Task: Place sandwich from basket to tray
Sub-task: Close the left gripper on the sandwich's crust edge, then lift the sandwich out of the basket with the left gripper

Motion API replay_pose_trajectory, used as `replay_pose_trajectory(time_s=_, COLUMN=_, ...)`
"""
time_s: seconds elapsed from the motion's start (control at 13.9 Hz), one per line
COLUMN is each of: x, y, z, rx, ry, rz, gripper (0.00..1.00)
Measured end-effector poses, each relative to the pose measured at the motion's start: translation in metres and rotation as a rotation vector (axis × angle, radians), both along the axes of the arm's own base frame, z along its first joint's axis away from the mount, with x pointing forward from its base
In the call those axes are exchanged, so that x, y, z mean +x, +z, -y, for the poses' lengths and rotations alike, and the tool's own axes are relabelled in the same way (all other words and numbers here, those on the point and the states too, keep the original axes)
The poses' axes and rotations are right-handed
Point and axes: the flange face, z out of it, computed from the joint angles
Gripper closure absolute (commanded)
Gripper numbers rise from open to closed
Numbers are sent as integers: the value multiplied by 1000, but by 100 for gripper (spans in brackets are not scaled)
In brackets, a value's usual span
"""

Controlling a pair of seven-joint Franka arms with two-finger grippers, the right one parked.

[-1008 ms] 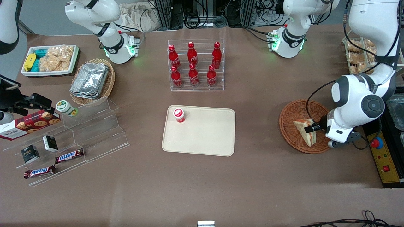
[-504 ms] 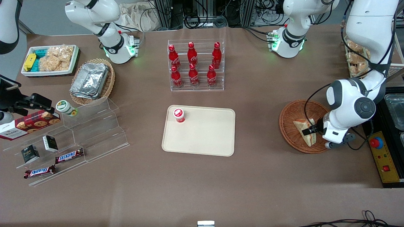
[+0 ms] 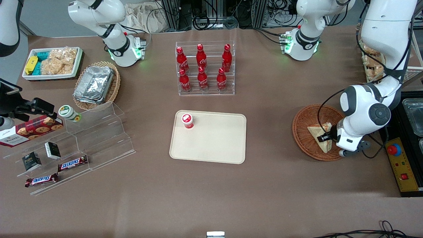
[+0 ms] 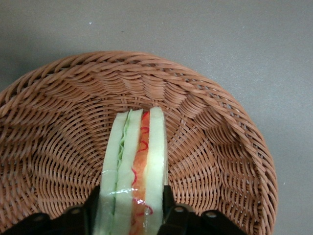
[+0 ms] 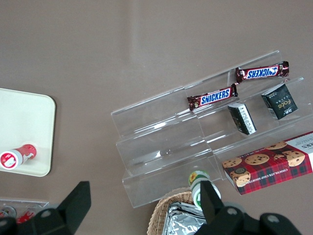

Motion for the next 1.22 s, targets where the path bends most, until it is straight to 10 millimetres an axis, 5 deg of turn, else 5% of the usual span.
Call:
replay_pose_trajectory(time_s=0.22, x=2, y=5, z=2, rx=0, ry=-4, rz=10, gripper=75)
replay_pose_trajectory(time_s=0.36, x=9, y=29, z=5, rx=2, ry=-13, rz=8, gripper=75)
replay_pose_trajectory(time_s=0.5, x=18, y=88, z=11, rx=8, ry=-40, rz=-39, gripper=75)
replay_pose_trajectory(time_s=0.65, x=20, y=168, z=28, rx=12, ry=-80, rz=-84, gripper=76)
replay_pose_trajectory(time_s=0.94, x=1, y=318, z=66, rx=-33, ry=-133, rz=-117, gripper=78)
replay_pose_trajectory(time_s=1.08, x=-7, y=367, z=86, rx=-59, ry=-175, rz=-96, gripper=78)
replay_pose_trajectory(time_s=1.22, x=-17, y=393, z=121, rx=-69, ry=-235, rz=-80, gripper=79)
